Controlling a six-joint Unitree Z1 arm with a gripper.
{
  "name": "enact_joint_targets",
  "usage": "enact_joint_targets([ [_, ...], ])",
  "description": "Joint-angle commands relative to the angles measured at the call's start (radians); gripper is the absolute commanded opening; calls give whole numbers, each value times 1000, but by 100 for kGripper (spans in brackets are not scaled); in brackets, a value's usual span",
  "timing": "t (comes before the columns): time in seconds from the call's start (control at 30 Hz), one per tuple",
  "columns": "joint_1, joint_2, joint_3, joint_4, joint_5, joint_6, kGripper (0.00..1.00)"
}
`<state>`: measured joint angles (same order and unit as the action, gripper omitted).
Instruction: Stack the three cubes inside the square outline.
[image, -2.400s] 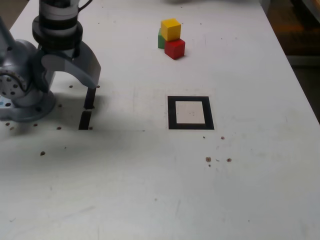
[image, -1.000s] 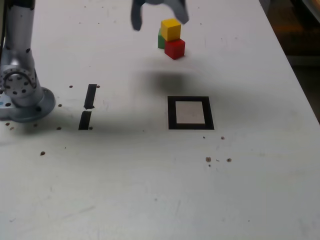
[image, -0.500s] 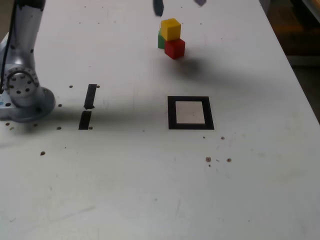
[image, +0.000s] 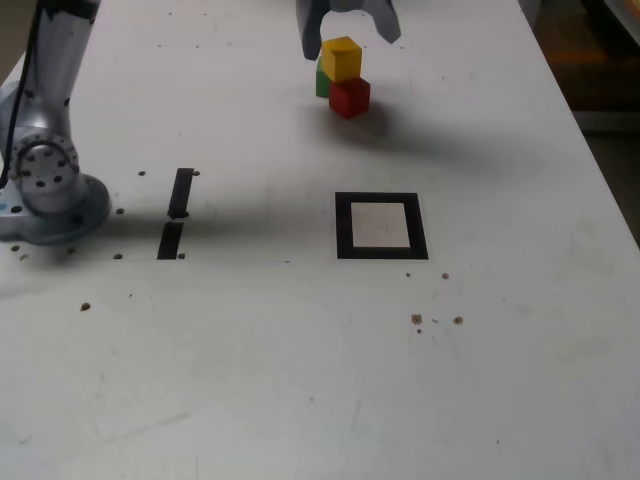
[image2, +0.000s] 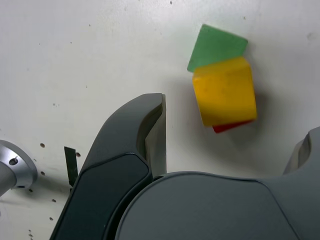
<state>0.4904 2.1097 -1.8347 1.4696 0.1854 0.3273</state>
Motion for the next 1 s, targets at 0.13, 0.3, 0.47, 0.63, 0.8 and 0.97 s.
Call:
enact_joint_targets([
  [0.13, 24, 32, -14, -9, 12, 16, 85],
  [0.3, 30, 46, -17, -17, 17, 16, 70],
  [0.47, 33, 63, -21, -37, 12, 16, 56],
  [0.63, 33, 74, -26, -50, 5, 16, 44],
  [0.8, 26, 62, -36, -29, 17, 16, 33],
  [0.97, -2, 40, -56, -5, 16, 16, 30],
])
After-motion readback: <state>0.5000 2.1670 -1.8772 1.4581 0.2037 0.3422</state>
